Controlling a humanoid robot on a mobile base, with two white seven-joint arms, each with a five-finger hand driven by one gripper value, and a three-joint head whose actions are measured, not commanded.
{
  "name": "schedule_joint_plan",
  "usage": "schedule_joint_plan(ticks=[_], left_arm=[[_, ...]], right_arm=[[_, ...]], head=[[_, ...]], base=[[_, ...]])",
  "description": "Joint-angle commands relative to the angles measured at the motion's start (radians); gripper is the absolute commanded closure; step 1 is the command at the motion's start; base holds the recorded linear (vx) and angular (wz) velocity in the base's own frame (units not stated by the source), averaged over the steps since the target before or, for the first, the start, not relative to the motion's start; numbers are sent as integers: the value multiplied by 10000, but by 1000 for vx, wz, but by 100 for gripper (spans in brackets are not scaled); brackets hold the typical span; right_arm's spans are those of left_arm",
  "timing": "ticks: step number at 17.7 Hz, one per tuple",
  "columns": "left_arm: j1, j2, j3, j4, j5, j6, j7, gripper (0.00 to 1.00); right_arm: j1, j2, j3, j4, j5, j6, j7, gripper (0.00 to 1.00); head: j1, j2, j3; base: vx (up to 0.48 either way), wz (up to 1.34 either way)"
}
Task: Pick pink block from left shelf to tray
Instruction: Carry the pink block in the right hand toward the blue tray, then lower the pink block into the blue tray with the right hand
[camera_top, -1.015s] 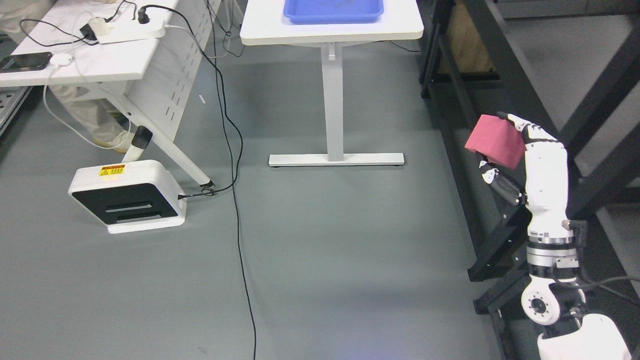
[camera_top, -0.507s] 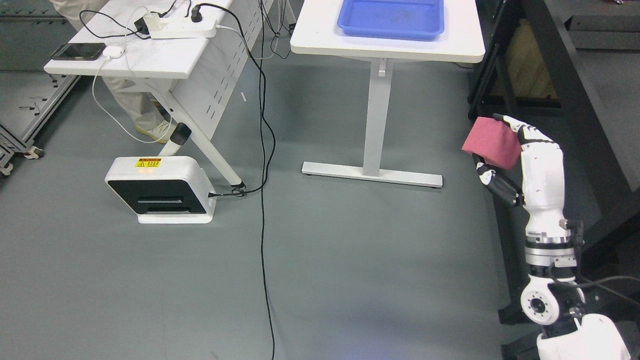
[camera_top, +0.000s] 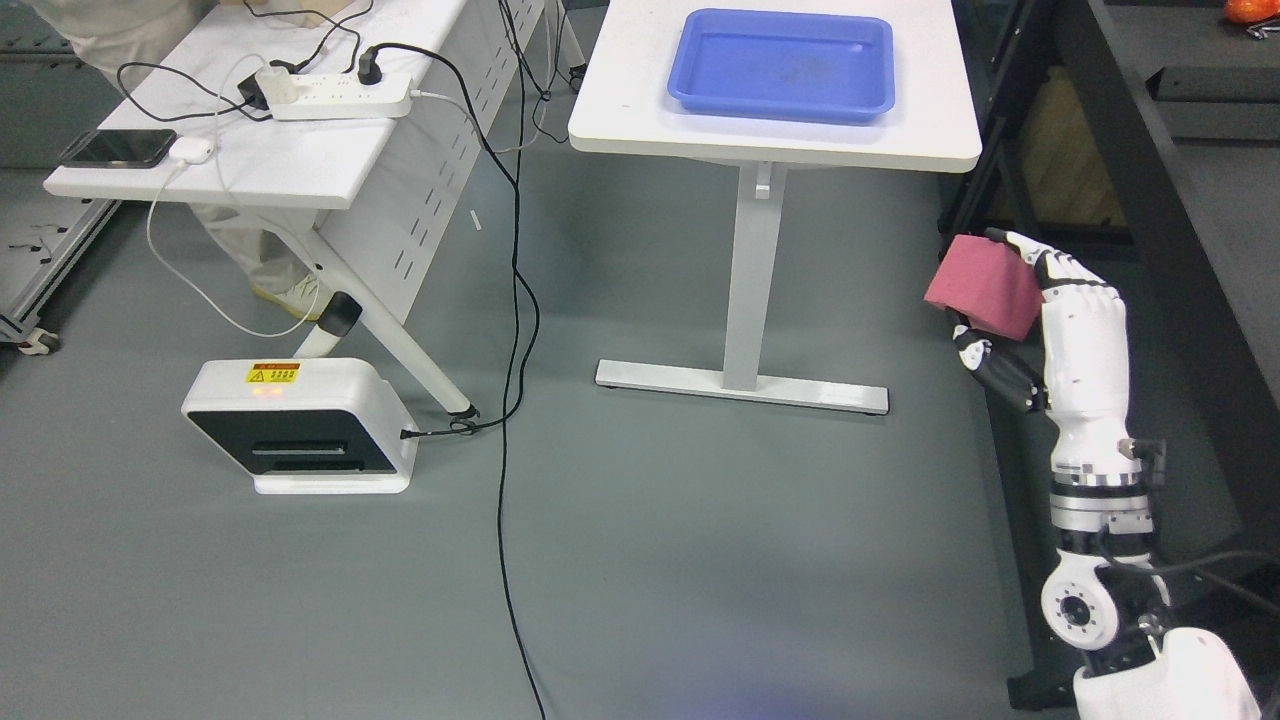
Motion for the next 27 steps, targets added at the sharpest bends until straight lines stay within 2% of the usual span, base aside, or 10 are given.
schedule_joint_plan(ticks=[1, 11, 18, 27], left_arm=[[0, 175, 1, -175, 0, -20, 3, 0], [0, 175, 1, -175, 0, -20, 3, 0], [0, 175, 1, -175, 0, -4, 3, 0], [0, 175, 1, -175, 0, -20, 3, 0]], right_arm=[[-123, -21, 19, -4, 1, -3, -6, 95], [-154, -21, 142, -4, 16, -19, 56, 95], [-154, -67, 402, -4, 905, 58, 485, 95], [46, -83, 479, -4, 921, 58, 485, 95]], head=[[0, 0, 0], [0, 0, 0], [0, 0, 0], [0, 0, 0]], base=[[220, -48], [230, -10], [242, 16], [250, 92]])
